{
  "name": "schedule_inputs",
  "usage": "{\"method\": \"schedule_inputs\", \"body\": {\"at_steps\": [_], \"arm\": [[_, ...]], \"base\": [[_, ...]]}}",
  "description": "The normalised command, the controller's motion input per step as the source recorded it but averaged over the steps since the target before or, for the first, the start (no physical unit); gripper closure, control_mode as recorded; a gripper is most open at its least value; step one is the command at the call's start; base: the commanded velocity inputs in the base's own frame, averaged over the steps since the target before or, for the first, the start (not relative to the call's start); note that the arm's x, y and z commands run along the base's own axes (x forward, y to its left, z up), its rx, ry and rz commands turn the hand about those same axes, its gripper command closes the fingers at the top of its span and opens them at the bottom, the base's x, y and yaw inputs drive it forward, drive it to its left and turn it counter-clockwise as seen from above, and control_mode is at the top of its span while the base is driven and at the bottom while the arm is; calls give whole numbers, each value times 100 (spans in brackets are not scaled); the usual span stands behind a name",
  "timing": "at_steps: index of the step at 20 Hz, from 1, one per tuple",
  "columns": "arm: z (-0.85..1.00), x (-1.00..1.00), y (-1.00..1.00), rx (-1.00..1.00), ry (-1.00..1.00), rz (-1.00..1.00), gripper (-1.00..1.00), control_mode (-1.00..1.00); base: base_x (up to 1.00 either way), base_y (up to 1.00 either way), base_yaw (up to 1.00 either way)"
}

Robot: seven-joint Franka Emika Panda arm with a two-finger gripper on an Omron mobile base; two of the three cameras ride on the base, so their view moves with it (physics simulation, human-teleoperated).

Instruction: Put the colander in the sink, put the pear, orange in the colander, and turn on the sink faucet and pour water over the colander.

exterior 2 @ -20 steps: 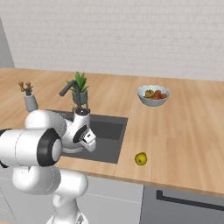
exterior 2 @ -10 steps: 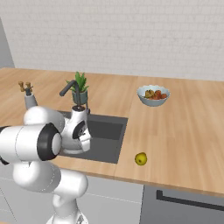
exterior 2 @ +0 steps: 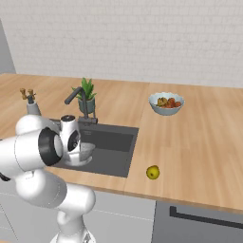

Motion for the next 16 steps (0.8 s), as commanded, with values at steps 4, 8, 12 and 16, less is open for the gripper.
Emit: {"method": "schedule_inputs", "body": {"at_steps": [4, 8, 12, 16], "arm": [[-10, 0, 43, 0, 0, -24, 100, -100], [-5, 0, 41, 0, 0, -18, 100, -100], [-1, 0, 27, 0, 0, -11, 100, -100], [0, 4, 7, 0, 1, -4, -100, -100]], "base": [[0, 0, 0], [0, 0, 0], [0, 0, 0], [0, 0, 0]]}}
